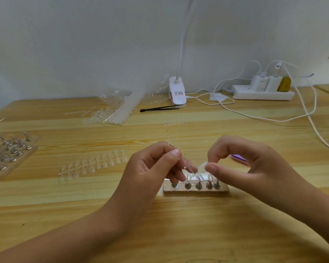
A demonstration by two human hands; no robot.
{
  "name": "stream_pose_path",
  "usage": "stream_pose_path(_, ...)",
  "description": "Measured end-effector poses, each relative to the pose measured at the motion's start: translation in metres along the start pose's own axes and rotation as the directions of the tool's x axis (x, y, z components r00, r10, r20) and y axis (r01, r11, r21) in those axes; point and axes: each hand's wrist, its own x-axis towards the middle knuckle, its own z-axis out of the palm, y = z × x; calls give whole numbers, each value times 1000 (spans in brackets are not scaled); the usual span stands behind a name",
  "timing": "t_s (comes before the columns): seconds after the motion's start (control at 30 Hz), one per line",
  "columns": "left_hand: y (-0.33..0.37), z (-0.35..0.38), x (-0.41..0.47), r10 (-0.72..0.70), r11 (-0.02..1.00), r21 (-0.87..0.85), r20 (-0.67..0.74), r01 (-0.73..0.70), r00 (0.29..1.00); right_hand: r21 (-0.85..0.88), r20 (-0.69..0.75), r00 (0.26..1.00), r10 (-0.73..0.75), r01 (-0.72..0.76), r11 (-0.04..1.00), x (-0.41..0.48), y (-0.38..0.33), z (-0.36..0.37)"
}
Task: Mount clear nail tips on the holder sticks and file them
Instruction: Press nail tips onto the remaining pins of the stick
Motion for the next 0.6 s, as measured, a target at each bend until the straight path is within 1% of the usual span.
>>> stream_pose_path(0.1, 0, 0, 0, -4, 1000, 12, -13, 5, 1000, -58, -53, 997, -48, 45, 997, -1, -4, 2)
stream_pose_path(0.13, 0, 0, 0, -2, 1000, 19, -13, 2, 1000, -142, -68, 992, -107, 96, 985, -2, -5, 3)
stream_pose_path(0.17, 2, 1, 0, 2, 1000, 29, -12, -2, 1000, -278, -76, 976, -204, 176, 944, -3, -6, 4)
stream_pose_path(0.2, 2, 1, 0, 5, 999, 43, -12, -4, 1000, -438, -62, 947, -316, 259, 861, -3, -7, 6)
stream_pose_path(0.23, 3, 1, -1, 7, 998, 60, -14, -6, 1000, -575, -27, 909, -415, 325, 750, -4, -8, 9)
stream_pose_path(0.27, 4, 1, -2, 7, 997, 73, -16, -6, 1000, -665, 12, 873, -488, 372, 648, -3, -8, 13)
stream_pose_path(0.3, 5, 3, -2, 4, 997, 78, -11, -3, 1000, -710, 42, 844, -535, 402, 578, -4, -9, 16)
stream_pose_path(0.33, 7, 3, -3, -1, 997, 75, -6, 1, 1000, -723, 52, 822, -567, 423, 547, -4, -11, 19)
stream_pose_path(0.37, 9, 4, -4, -11, 998, 55, 5, 10, 1000, -721, 45, 812, -582, 429, 543, -4, -12, 20)
stream_pose_path(0.4, 10, 5, -4, -30, 999, 15, 21, 30, 999, -709, 22, 813, -582, 423, 564, -4, -13, 21)
stream_pose_path(0.43, 12, 6, -4, -63, 997, -45, 41, 65, 997, -672, -18, 825, -565, 409, 618, -6, -13, 21)
stream_pose_path(0.47, 13, 7, -5, -108, 986, -125, 63, 115, 992, -578, -78, 851, -520, 386, 719, -7, -14, 20)
stream_pose_path(0.5, 14, 8, -6, -133, 971, -189, 78, 146, 988, -404, -157, 891, -426, 336, 851, -8, -17, 18)
stream_pose_path(0.53, 13, 9, -7, -121, 967, -216, 83, 136, 989, -141, -225, 937, -268, 241, 960, -7, -20, 15)
stream_pose_path(0.57, 12, 9, -9, -57, 980, -186, 78, 71, 995, 181, -249, 967, -59, 106, 978, -3, -23, 13)
stream_pose_path(0.6, 14, 10, -11, 33, 991, -135, 69, -23, 997, 477, -198, 968, 152, -41, 878, 1, -19, 13)
